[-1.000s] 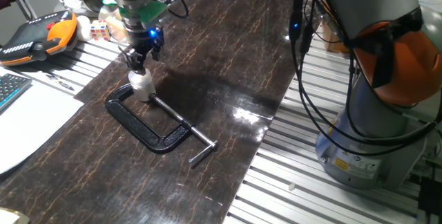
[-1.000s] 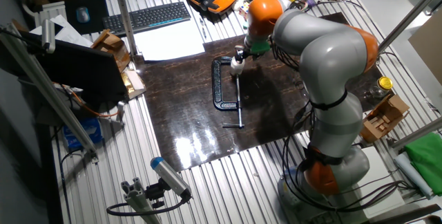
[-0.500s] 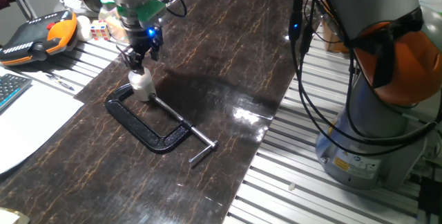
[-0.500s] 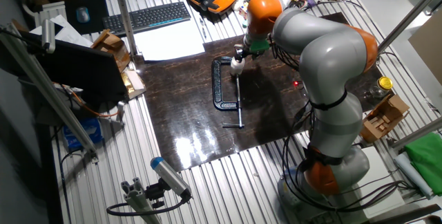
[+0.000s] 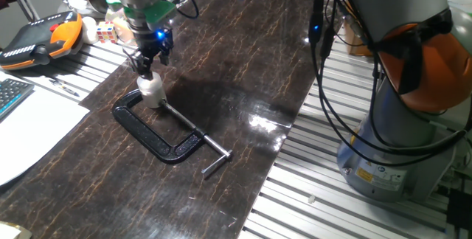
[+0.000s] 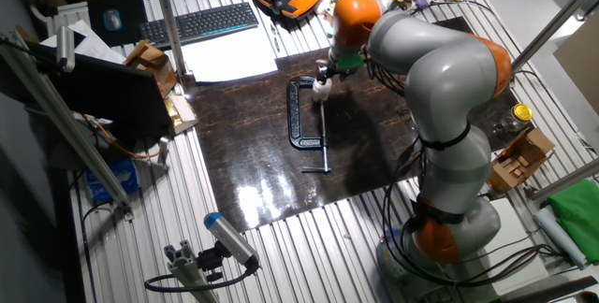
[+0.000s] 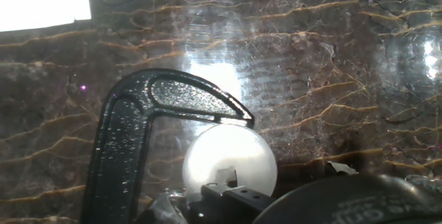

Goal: Screw the lid onto the jar

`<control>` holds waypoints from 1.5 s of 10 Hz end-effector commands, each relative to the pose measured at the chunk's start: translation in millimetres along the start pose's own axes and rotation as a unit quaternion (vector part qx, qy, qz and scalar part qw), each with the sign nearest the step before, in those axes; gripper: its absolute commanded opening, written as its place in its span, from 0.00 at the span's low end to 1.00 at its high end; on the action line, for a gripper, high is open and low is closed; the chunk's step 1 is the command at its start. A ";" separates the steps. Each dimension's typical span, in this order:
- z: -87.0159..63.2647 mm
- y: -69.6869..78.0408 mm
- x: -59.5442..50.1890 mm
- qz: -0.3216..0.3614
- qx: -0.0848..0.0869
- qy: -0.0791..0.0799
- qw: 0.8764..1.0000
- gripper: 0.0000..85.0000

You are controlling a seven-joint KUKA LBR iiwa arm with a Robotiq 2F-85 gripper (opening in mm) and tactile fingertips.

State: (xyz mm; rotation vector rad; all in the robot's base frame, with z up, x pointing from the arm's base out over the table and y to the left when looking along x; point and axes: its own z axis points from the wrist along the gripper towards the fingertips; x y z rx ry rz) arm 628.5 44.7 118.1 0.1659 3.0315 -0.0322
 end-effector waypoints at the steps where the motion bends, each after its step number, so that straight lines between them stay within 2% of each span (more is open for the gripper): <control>1: -2.6 6.0 1.5 0.002 -0.003 -0.001 1.000 0.78; 4: -1.3 23.9 2.9 0.007 0.000 -0.006 1.000 0.85; 6: 4.1 25.1 1.2 0.010 0.005 -0.008 1.000 0.95; 7: 9.7 24.1 1.4 0.014 0.002 -0.011 1.000 0.97; 8: 14.2 22.3 1.8 0.015 -0.004 -0.011 1.000 0.96; 15: 20.4 22.9 -0.6 0.009 -0.006 -0.010 1.000 0.91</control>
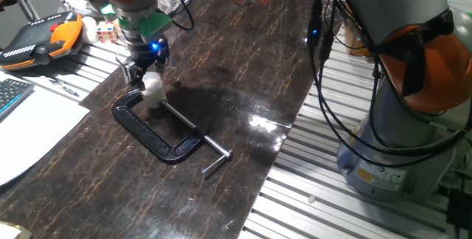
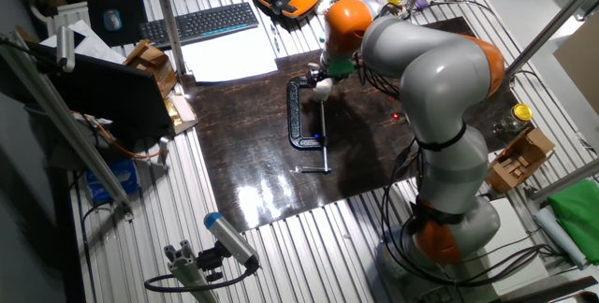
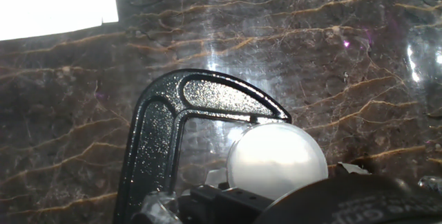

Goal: Screw the lid onto the jar

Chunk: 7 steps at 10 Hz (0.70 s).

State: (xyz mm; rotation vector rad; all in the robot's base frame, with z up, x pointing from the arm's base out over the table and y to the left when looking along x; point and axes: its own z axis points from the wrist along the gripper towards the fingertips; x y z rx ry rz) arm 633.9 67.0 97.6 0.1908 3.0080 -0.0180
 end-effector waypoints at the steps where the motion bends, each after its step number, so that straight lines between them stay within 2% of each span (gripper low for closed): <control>1: 0.9 1.0 -0.9 0.001 0.001 0.000 1.000 0.91; 7: 8.8 1.8 -4.4 0.003 -0.002 0.003 1.000 0.90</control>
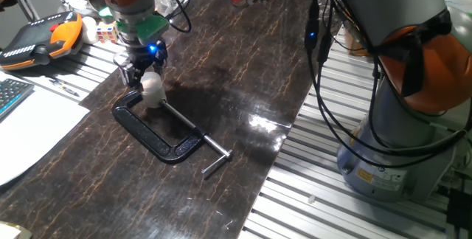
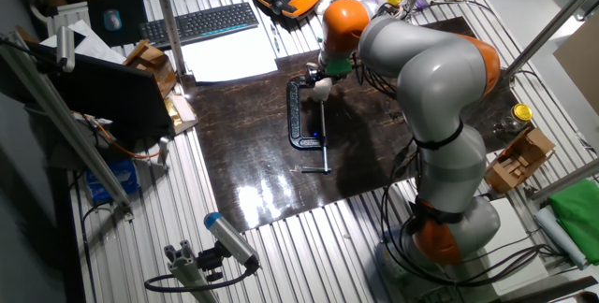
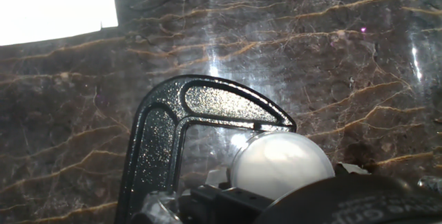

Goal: Screw the lid onto the jar

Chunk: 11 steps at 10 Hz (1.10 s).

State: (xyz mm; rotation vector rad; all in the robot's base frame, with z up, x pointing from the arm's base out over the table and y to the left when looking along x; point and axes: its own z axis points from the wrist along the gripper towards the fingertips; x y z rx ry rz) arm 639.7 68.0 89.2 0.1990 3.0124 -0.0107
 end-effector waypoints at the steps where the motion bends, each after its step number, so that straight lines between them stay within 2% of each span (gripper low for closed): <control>1: 1.2 -0.1 -0.2 0.000 -0.001 0.000 1.000 0.89; 11: 2.1 -0.8 0.6 -0.007 -0.001 0.000 1.000 0.80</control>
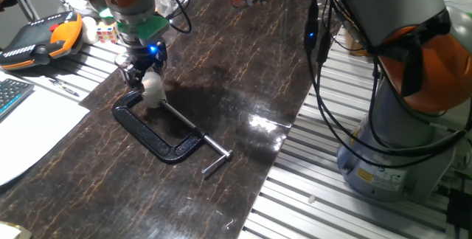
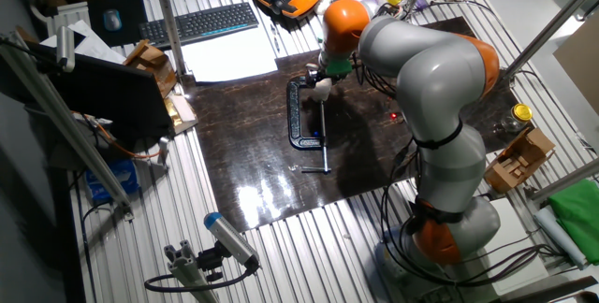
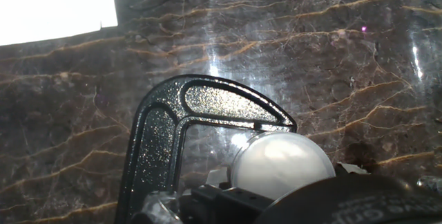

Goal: Screw the lid onto the jar

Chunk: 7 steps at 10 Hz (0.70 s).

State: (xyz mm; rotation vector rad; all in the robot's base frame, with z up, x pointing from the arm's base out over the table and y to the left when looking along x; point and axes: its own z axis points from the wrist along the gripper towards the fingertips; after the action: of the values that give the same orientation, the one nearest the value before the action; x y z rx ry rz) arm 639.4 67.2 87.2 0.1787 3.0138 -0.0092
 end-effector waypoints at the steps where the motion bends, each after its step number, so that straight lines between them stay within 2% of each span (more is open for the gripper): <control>1: 0.1 0.0 0.2 -0.001 0.000 0.000 1.000 0.81; 7: 0.3 0.1 0.4 0.003 0.003 -0.003 1.000 0.82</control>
State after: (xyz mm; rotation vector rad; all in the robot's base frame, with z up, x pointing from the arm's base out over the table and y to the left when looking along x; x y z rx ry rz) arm 639.1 67.4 86.9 0.1875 3.0069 -0.0174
